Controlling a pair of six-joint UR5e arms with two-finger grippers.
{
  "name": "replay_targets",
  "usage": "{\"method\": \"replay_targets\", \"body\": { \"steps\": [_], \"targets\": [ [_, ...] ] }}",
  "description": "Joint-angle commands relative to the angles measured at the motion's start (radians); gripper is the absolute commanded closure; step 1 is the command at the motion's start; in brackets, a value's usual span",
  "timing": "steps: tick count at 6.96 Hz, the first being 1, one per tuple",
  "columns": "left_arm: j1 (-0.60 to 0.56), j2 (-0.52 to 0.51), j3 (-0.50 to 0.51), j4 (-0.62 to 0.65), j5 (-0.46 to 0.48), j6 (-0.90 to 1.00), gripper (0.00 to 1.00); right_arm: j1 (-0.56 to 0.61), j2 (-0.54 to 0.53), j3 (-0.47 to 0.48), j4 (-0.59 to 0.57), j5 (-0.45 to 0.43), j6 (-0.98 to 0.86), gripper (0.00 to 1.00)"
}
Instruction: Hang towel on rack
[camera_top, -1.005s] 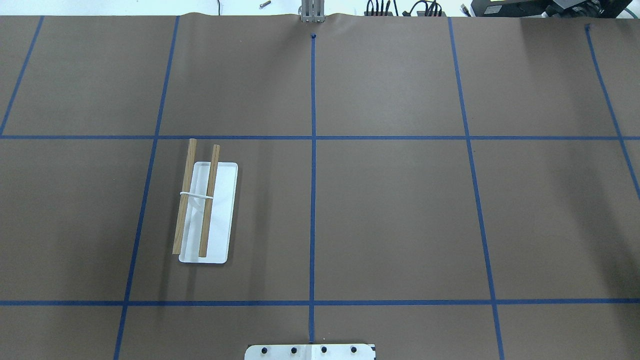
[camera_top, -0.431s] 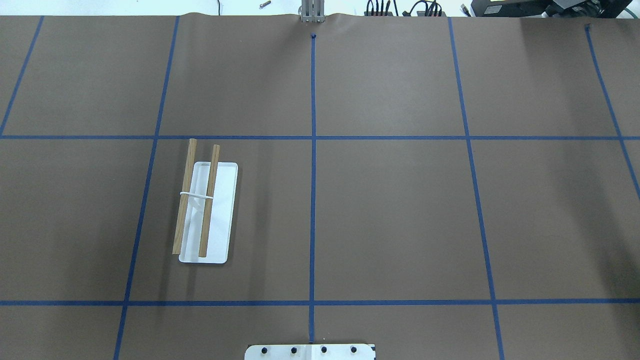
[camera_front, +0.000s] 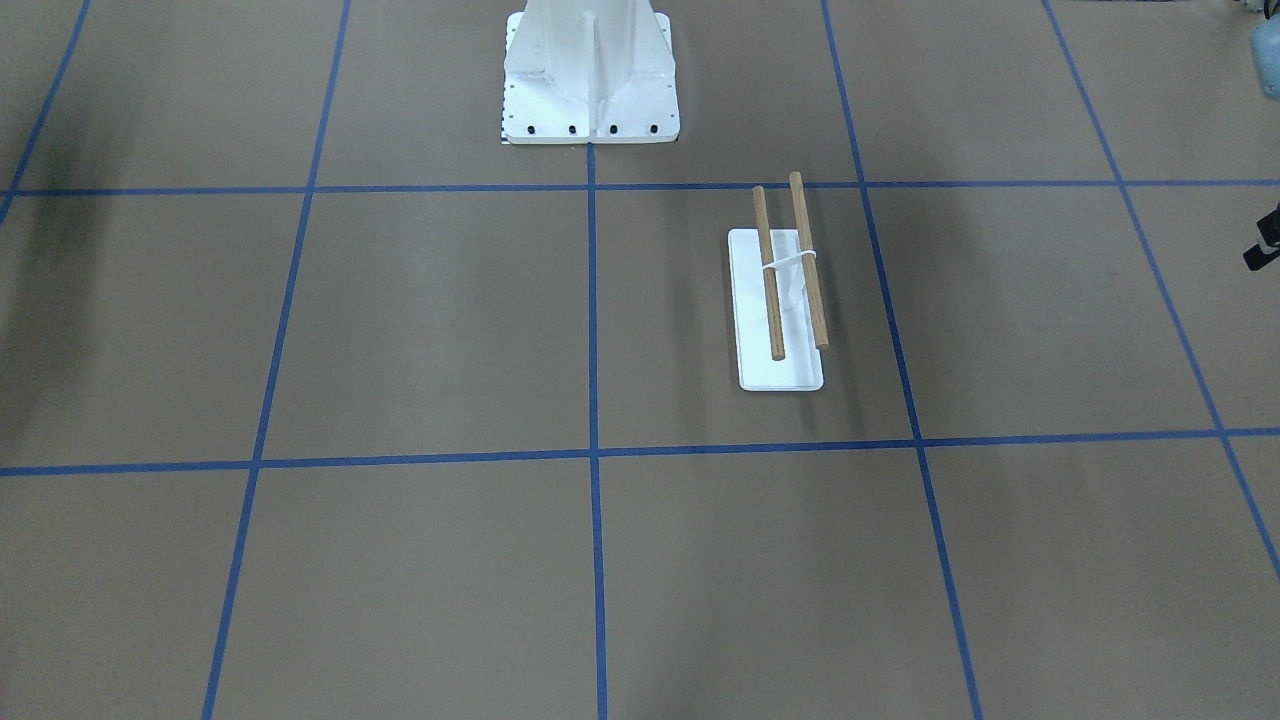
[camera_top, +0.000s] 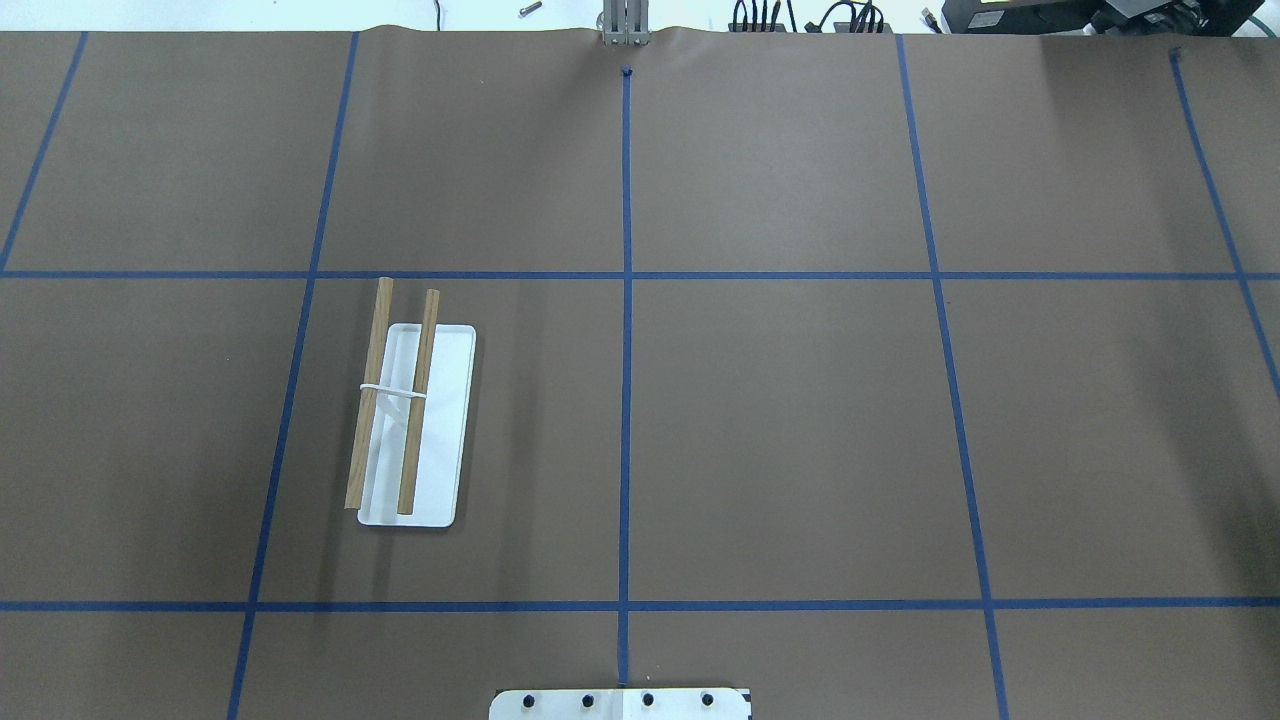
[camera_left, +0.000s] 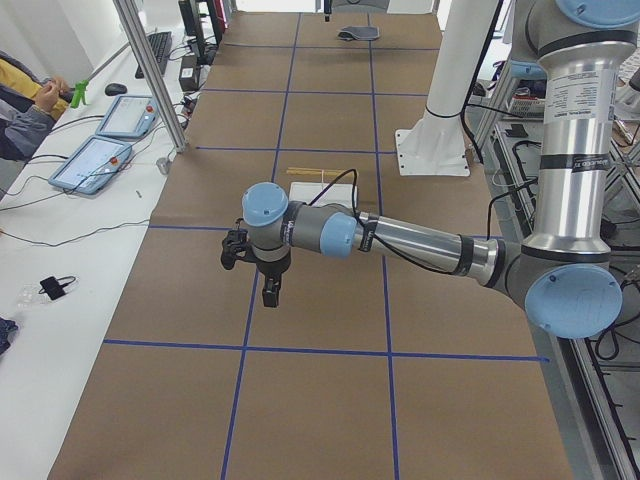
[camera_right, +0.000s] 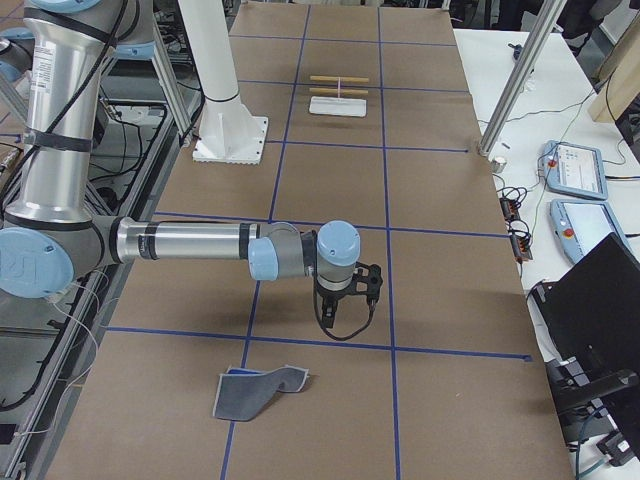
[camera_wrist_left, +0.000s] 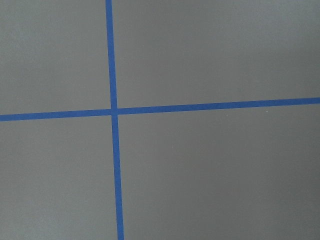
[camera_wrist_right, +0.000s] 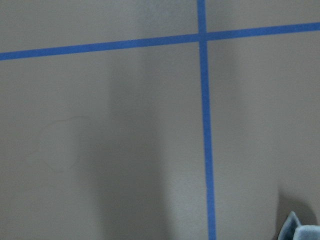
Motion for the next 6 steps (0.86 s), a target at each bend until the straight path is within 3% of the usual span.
{"method": "replay_targets", "body": {
  "steps": [1,3,6],
  "targets": [
    [0.002,-0.001,-0.001,-0.001,0.000,0.000,0.02,-0.033,-0.003,-0.180,0.203,-0.048,-0.005,0.10],
    [0.002,-0.004,0.001,-0.001,0.000,0.000,0.02,-0.033,-0.029,-0.234,0.207,-0.054,-0.055,0.19],
    [0.002,-0.005,0.001,-0.001,0.000,0.000,0.02,-0.033,-0.108,-0.232,0.239,-0.094,-0.127,0.21]
  ]
}}
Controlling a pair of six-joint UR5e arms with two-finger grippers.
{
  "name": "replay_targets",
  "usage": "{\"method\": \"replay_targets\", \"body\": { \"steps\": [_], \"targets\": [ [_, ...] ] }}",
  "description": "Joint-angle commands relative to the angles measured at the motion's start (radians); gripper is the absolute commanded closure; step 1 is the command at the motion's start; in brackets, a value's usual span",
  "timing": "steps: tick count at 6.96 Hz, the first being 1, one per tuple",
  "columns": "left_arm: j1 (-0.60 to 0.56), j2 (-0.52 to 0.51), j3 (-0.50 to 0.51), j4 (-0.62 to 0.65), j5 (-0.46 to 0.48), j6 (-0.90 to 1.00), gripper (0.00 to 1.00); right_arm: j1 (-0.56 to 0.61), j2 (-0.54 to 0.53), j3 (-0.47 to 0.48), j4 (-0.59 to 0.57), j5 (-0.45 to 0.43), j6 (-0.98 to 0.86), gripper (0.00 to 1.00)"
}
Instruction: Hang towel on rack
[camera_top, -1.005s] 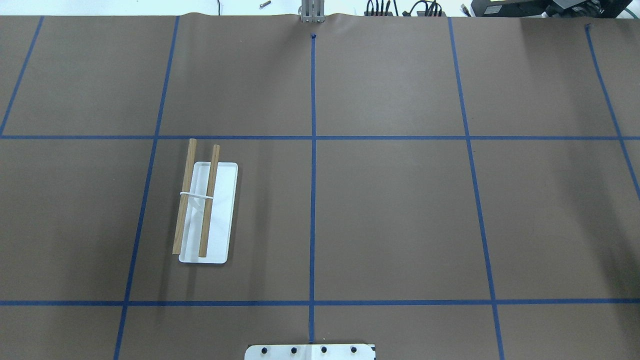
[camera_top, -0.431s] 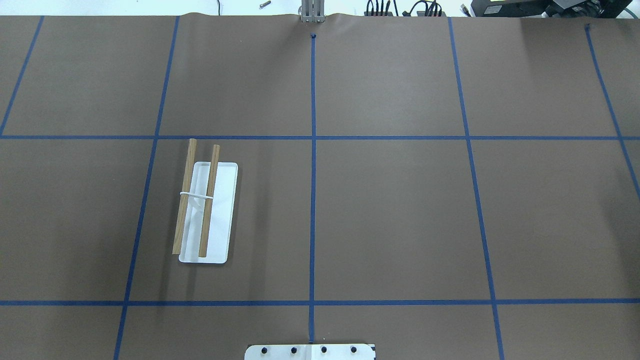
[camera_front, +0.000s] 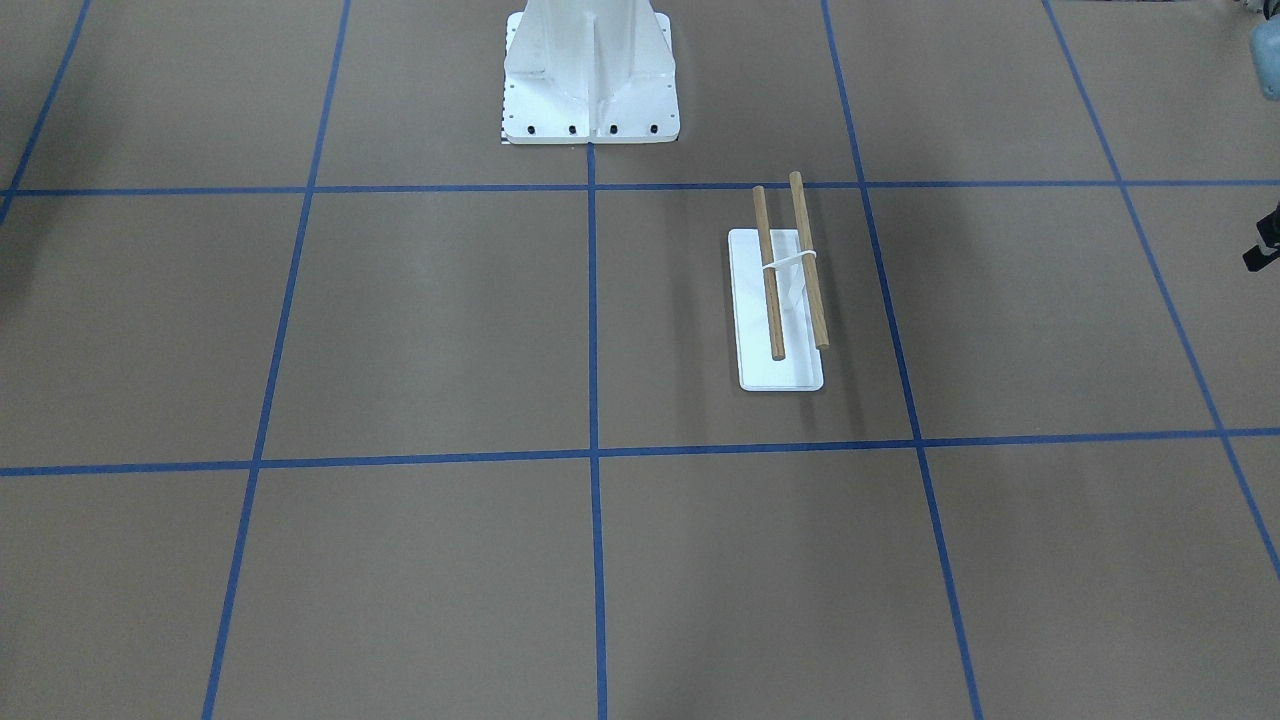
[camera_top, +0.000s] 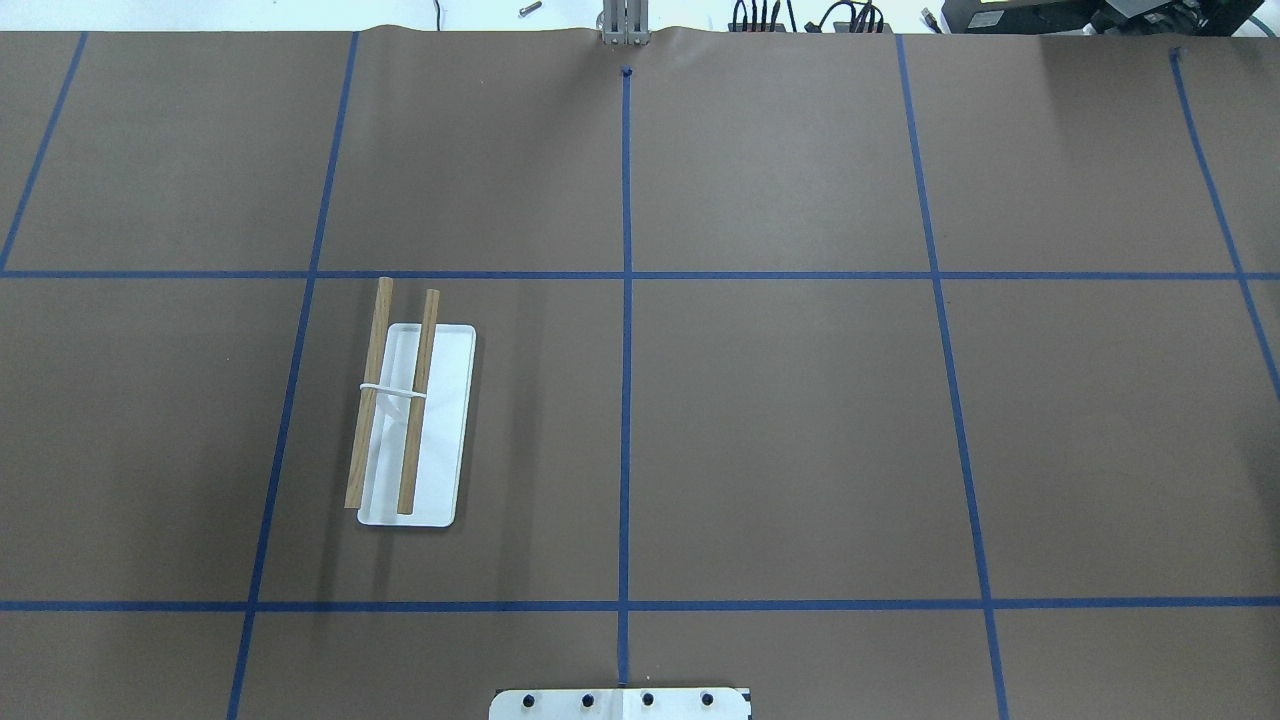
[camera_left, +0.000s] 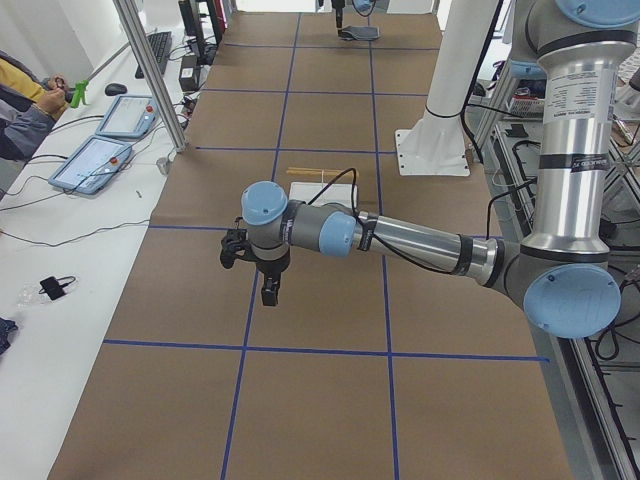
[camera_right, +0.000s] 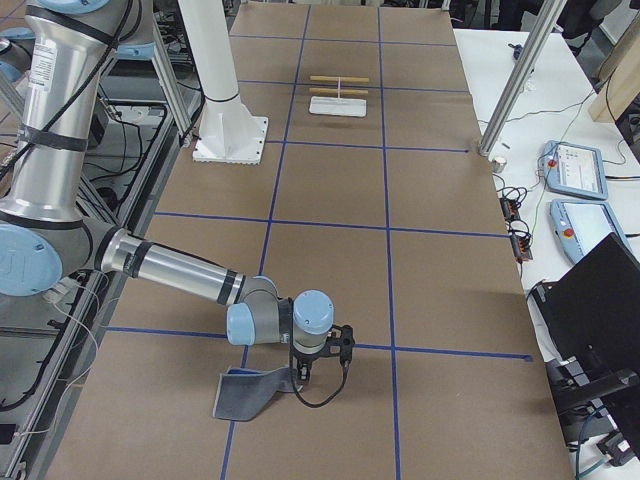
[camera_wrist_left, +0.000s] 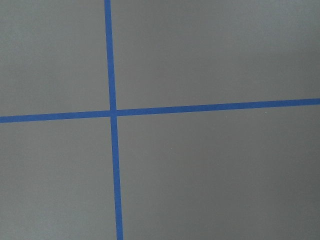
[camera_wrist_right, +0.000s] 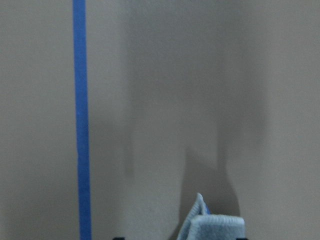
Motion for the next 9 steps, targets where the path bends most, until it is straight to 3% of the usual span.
{"method": "replay_targets", "body": {
  "steps": [1,4,6,9],
  "targets": [
    [0.000,-0.003,-0.005,0.000,0.000,-0.002,0.02,0.001,-0.042,-0.002,0.016,-0.022,-0.046,0.32],
    [0.000,-0.003,-0.002,0.000,0.000,-0.002,0.02,0.000,-0.042,-0.012,0.016,-0.032,-0.047,0.95],
    [0.000,-0.003,-0.004,0.000,0.000,-0.002,0.02,0.003,-0.044,-0.002,0.016,-0.021,-0.058,1.00],
    [0.000,-0.027,-0.013,0.000,-0.052,-0.002,0.02,0.069,-0.038,0.165,0.010,0.030,-0.014,1.00]
  ]
}}
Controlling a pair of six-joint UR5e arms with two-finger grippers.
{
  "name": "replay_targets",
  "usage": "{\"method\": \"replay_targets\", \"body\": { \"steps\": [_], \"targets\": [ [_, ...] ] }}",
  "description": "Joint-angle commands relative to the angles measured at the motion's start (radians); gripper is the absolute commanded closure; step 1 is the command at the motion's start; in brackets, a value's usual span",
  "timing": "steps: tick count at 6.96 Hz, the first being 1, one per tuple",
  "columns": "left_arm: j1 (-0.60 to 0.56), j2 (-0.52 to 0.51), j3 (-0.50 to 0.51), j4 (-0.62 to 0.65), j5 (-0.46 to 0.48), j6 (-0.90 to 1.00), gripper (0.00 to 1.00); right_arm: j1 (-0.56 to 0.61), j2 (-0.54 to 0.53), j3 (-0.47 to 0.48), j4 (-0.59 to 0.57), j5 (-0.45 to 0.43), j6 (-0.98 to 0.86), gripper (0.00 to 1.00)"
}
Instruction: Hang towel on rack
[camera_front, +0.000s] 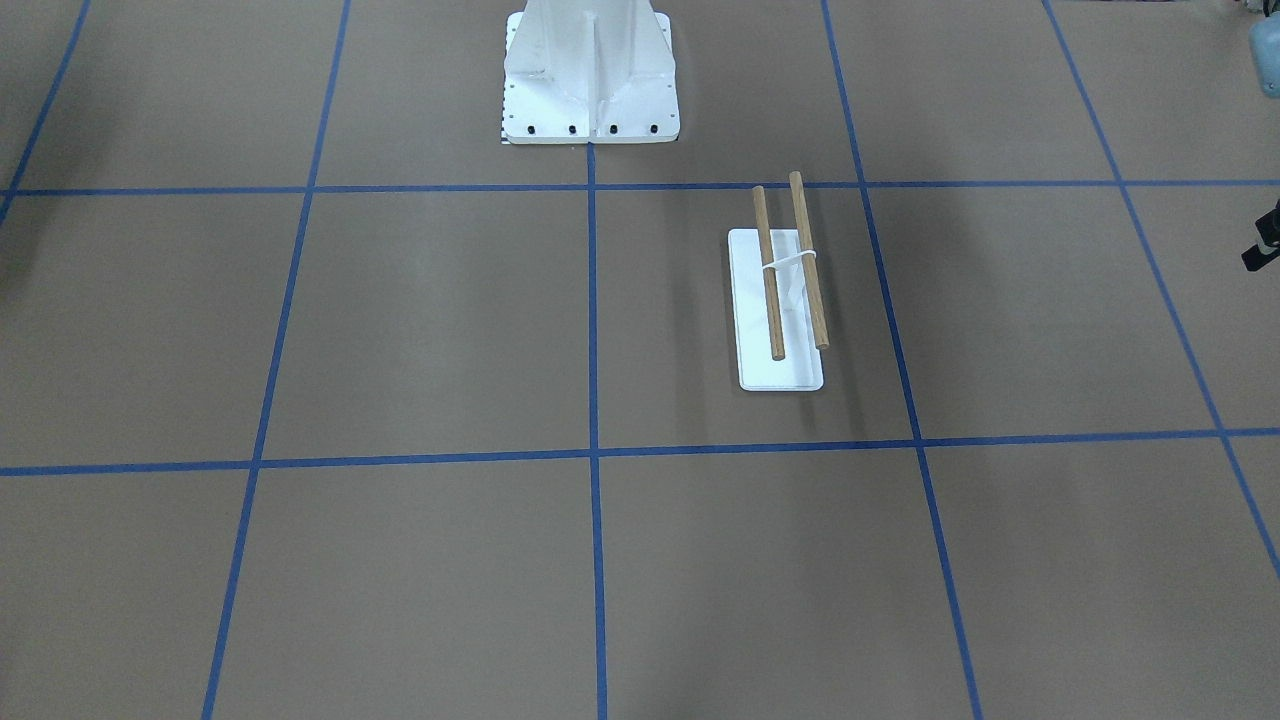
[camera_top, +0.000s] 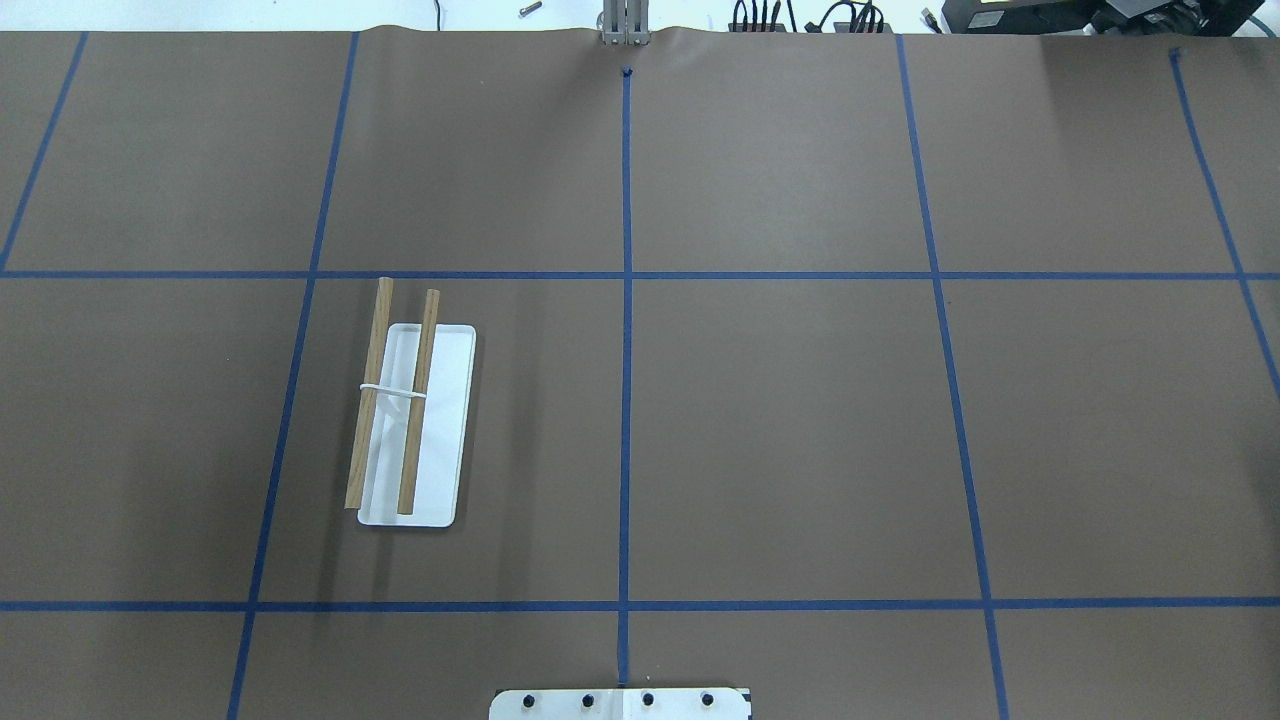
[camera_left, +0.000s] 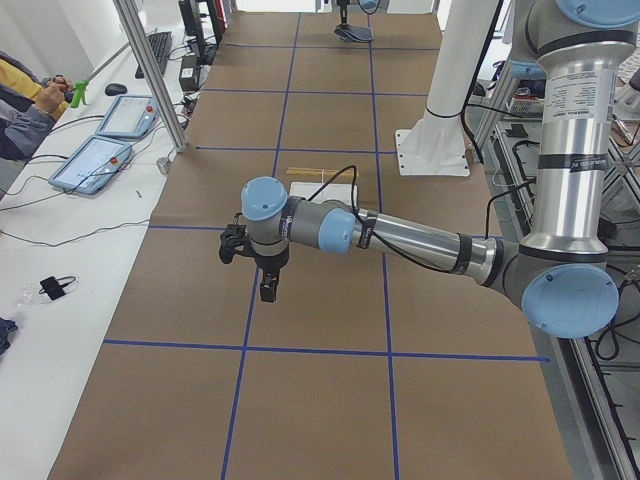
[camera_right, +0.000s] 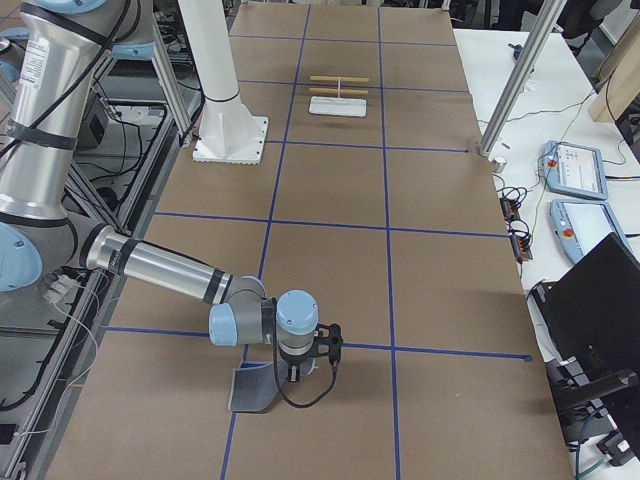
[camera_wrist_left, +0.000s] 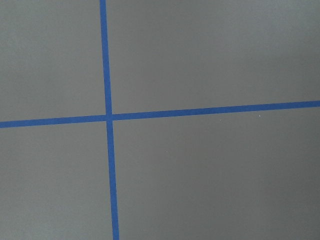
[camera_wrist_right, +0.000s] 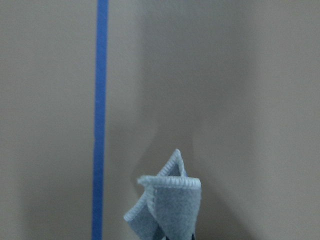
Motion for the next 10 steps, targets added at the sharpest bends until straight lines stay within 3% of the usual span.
{"method": "replay_targets", "body": {
  "steps": [1,3,5,8,10],
  "targets": [
    [0.000,-0.041,0.000,-0.005,-0.070,-0.003,0.02,0.031,0.019,0.141,0.003,0.027,0.075,1.00],
    [0.000,-0.111,0.055,-0.082,-0.081,-0.005,0.02,0.014,0.189,0.193,-0.015,0.087,0.211,1.00],
    [0.011,-0.217,0.089,-0.199,-0.087,-0.109,0.02,-0.120,0.405,0.197,-0.011,0.106,0.393,1.00],
    [0.151,-0.305,0.123,-0.466,-0.084,-0.777,0.02,-0.315,0.669,0.198,-0.012,-0.026,0.595,1.00],
    [0.160,-0.335,0.109,-0.579,-0.078,-0.845,0.02,-0.427,0.789,0.190,-0.012,-0.135,0.650,1.00]
  ]
}}
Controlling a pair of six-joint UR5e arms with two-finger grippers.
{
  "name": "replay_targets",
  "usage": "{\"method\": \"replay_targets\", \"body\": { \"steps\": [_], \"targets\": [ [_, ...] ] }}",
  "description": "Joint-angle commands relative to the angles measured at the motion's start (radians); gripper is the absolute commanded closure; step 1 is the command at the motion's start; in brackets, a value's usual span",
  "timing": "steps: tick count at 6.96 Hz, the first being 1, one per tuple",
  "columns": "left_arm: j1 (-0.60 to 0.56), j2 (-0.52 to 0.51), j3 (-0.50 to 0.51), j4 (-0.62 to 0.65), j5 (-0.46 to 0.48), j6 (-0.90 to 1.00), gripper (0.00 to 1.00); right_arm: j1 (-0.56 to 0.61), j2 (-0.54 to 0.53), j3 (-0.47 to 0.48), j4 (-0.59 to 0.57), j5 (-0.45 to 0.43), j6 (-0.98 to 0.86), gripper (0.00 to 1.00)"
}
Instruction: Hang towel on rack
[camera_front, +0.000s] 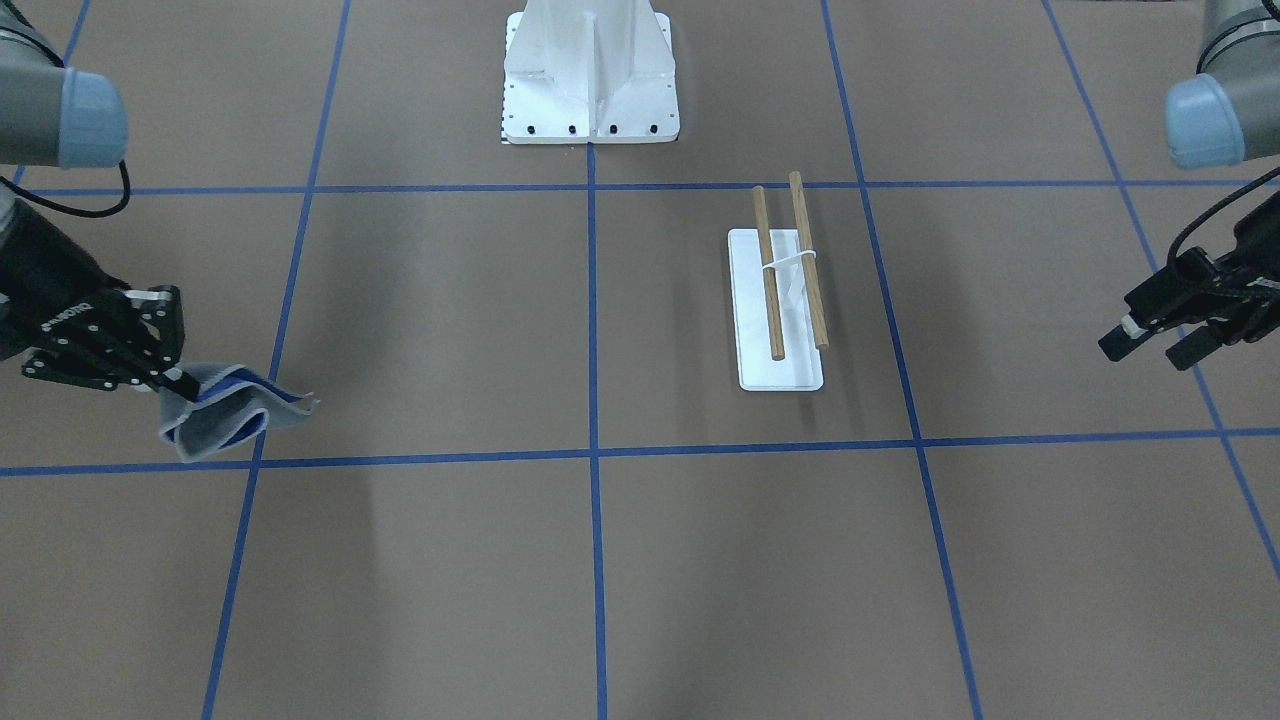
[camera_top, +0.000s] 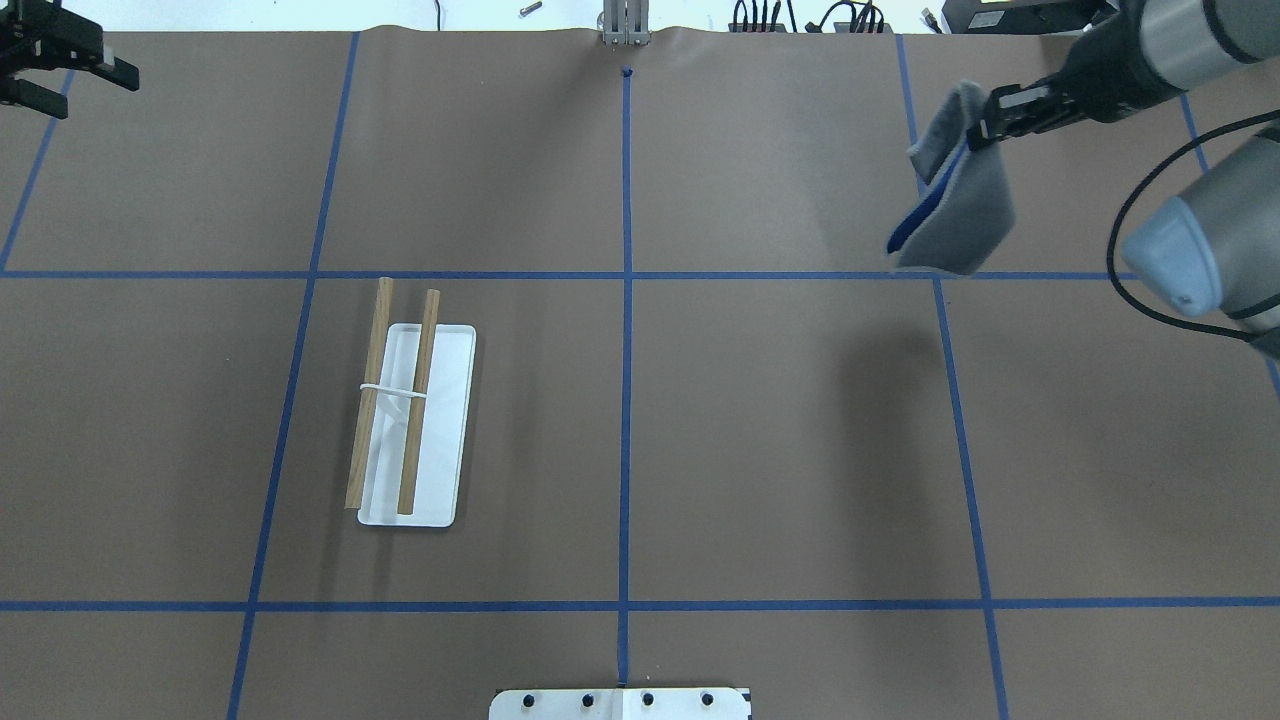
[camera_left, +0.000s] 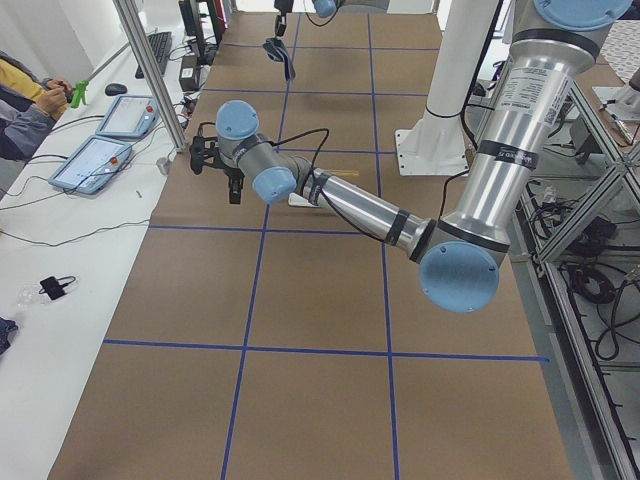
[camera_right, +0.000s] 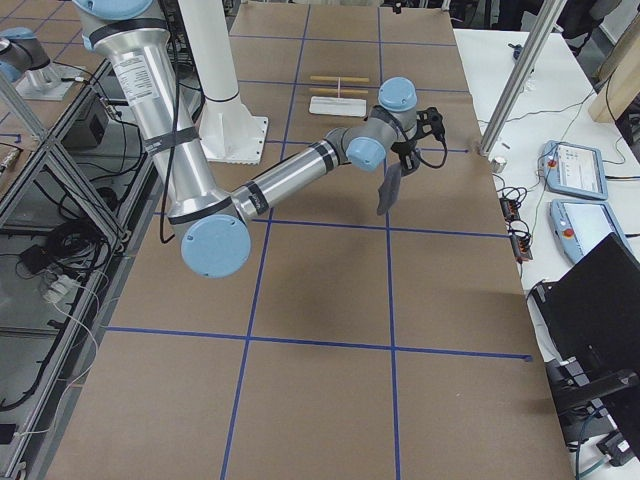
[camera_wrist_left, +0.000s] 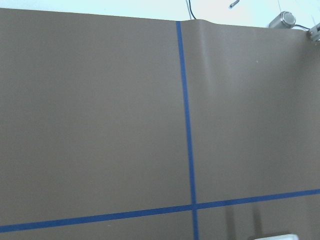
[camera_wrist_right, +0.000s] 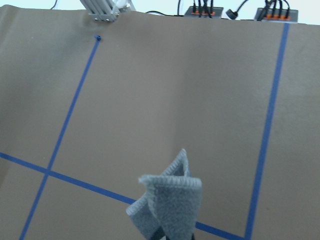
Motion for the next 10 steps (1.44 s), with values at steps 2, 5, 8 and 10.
{"method": "replay_targets", "body": {
  "steps": [2,5,8,10],
  "targets": [
    [0.034,-0.053,-0.016,-0.159,0.005,-0.257,0.02,-0.166,0.169,0.010,0.010,-0.183,0.050,1.00],
    [0.119,-0.117,-0.051,-0.211,0.006,-0.722,0.02,-0.303,0.250,0.068,0.010,-0.375,0.047,1.00],
    [0.260,-0.216,-0.045,-0.210,0.126,-1.008,0.02,-0.396,0.310,0.061,0.010,-0.548,0.034,1.00],
    [0.295,-0.256,-0.047,-0.210,0.158,-1.102,0.02,-0.412,0.317,0.053,0.013,-0.573,-0.050,1.00]
  ]
}}
